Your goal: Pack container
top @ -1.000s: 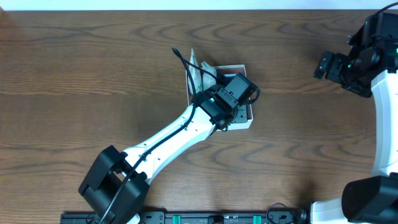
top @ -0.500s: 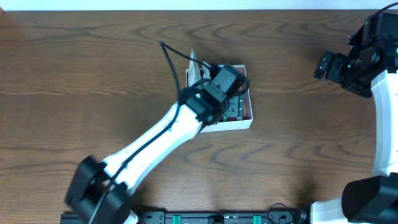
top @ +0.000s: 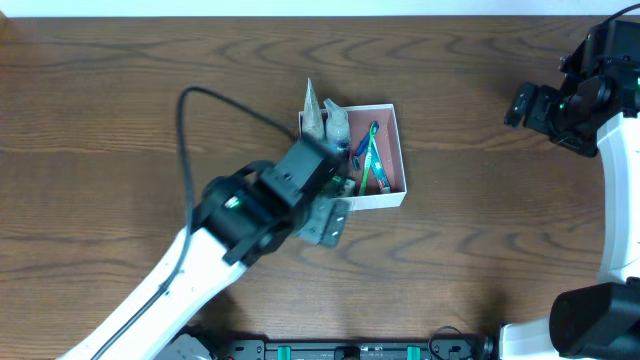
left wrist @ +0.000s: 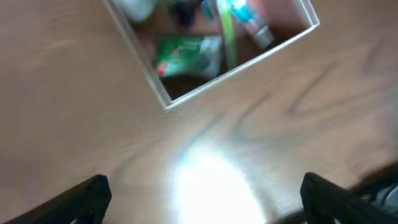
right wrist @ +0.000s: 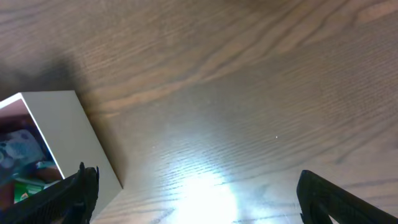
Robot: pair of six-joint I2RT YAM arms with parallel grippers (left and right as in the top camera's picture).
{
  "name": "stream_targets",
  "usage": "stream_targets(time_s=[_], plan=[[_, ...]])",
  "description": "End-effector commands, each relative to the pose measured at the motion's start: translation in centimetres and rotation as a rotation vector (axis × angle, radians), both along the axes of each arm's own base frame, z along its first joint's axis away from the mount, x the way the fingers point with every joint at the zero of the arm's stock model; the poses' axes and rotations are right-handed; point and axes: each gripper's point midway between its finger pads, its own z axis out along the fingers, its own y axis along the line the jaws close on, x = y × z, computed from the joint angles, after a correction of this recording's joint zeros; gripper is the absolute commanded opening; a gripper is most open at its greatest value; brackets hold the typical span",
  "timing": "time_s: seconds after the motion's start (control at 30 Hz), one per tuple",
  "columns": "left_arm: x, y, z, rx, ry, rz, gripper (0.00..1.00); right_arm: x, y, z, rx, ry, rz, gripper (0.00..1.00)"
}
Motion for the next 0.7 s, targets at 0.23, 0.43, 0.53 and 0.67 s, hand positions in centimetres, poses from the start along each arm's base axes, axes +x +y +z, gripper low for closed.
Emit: stream_targets(time_s=[0.23, 0.43, 0.53, 0.67], plan=[[-1.6, 10.7, 7.1, 0.014, -0.34, 0.285, 0.98, 0.1, 0.1, 0.2, -0.001, -0.005, 0.012, 0.99], [-2.6, 16.4, 7.1, -0.047, -0.481, 0.497, 0.98, 0.1, 0.1, 0.2, -0.002, -0.005, 0.011, 0.99], [-1.7, 17.6, 6.7, -0.088, -0.596, 0.533, 0.98, 0.1, 0.1, 0.2, -0.002, -0.005, 0.011, 0.99], [0.3, 16.5, 5.7, -0.15, -0.764, 0.394, 0.98, 0.1, 0.1, 0.2, -0.002, -0.005, 0.011, 0.99]])
